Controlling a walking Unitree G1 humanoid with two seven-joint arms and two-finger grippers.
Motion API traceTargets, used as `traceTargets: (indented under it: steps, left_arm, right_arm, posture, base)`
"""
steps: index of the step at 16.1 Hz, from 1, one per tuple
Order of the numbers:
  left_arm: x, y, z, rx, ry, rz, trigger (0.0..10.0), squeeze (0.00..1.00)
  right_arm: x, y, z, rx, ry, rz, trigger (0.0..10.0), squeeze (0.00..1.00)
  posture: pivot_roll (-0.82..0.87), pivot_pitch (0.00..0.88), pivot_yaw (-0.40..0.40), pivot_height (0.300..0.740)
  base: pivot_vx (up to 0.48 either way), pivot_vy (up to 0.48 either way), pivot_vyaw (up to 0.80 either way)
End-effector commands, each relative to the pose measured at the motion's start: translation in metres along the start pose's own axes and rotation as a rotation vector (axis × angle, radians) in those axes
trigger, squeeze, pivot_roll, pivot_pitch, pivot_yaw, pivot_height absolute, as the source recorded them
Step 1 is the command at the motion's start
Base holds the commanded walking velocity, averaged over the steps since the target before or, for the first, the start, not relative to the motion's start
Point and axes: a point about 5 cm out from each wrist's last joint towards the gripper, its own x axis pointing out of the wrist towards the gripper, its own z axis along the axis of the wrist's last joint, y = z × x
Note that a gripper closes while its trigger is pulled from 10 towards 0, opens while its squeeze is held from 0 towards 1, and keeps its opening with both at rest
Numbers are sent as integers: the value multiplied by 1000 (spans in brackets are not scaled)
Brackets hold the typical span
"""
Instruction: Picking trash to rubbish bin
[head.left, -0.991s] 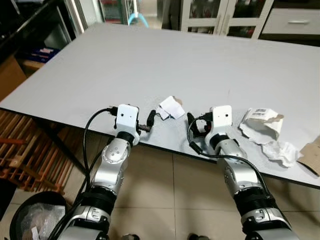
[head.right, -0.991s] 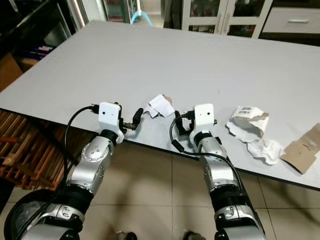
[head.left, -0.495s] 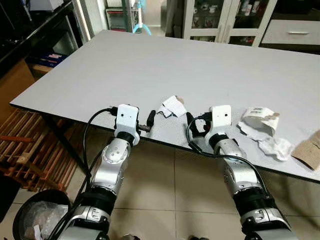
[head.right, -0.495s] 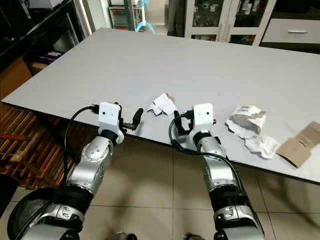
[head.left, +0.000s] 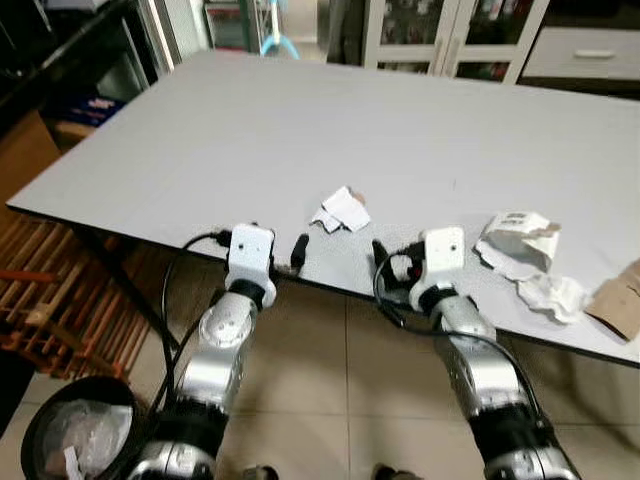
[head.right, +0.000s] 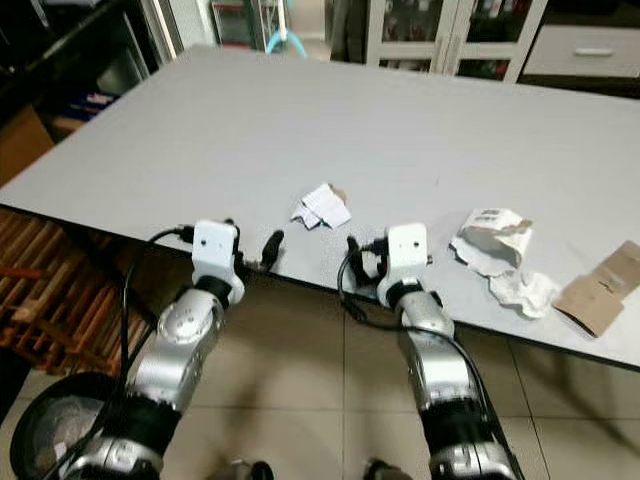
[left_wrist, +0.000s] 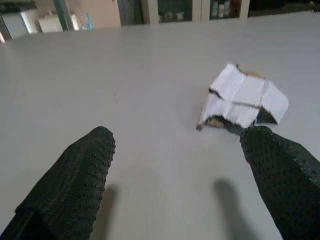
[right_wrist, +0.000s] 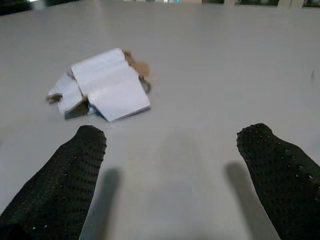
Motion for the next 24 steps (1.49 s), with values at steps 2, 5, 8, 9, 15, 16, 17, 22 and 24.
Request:
traceTargets:
  steps: [2,5,8,9,15,16,17,22,24]
  left_arm:
    - [-8,-8,2,7,0,-24,10000,0]
    - [-20,-14,2,7,5,-34,10000,0]
    - [-37,-21,3,8,16,-52,10000,0]
    - [-38,-22,4,8,16,-54,10000,0]
    - [-47,-24,18,23,12,-71,10000,0]
    - [-46,-24,19,25,9,-71,10000,0]
    - [-41,-22,25,31,-10,-77,10000,0]
    - [-14,-14,68,61,-143,-62,10000,0]
    - [-7,-13,65,80,-130,-69,10000,0]
  right_arm:
    - [-11,2,0,7,1,-5,10000,0]
    - [-24,2,0,19,2,-21,10000,0]
    - [-41,5,1,29,7,-28,10000,0]
    - [-43,5,1,34,8,-32,10000,0]
    - [-57,8,6,53,20,-55,10000,0]
    - [-58,8,8,53,20,-56,10000,0]
    - [-56,8,12,51,8,-59,10000,0]
    - [-43,-3,36,28,-57,-75,10000,0]
    - [-37,-4,39,4,-54,-62,10000,0]
  posture:
    - [-53,219,41,740]
    - [-48,266,33,740]
    - [-50,326,24,740]
    - [-50,334,24,740]
    - [-48,366,28,740]
    - [-48,366,28,740]
    - [-52,355,30,740]
    - [-56,311,27,740]
    - [-58,293,25,740]
  base:
    - [0,0,0]
    - [0,0,0]
    - [0,0,0]
    - [0,0,0]
    - [0,0,0]
    - [0,0,0]
    - [0,0,0]
    - [0,0,0]
    - [0,0,0]
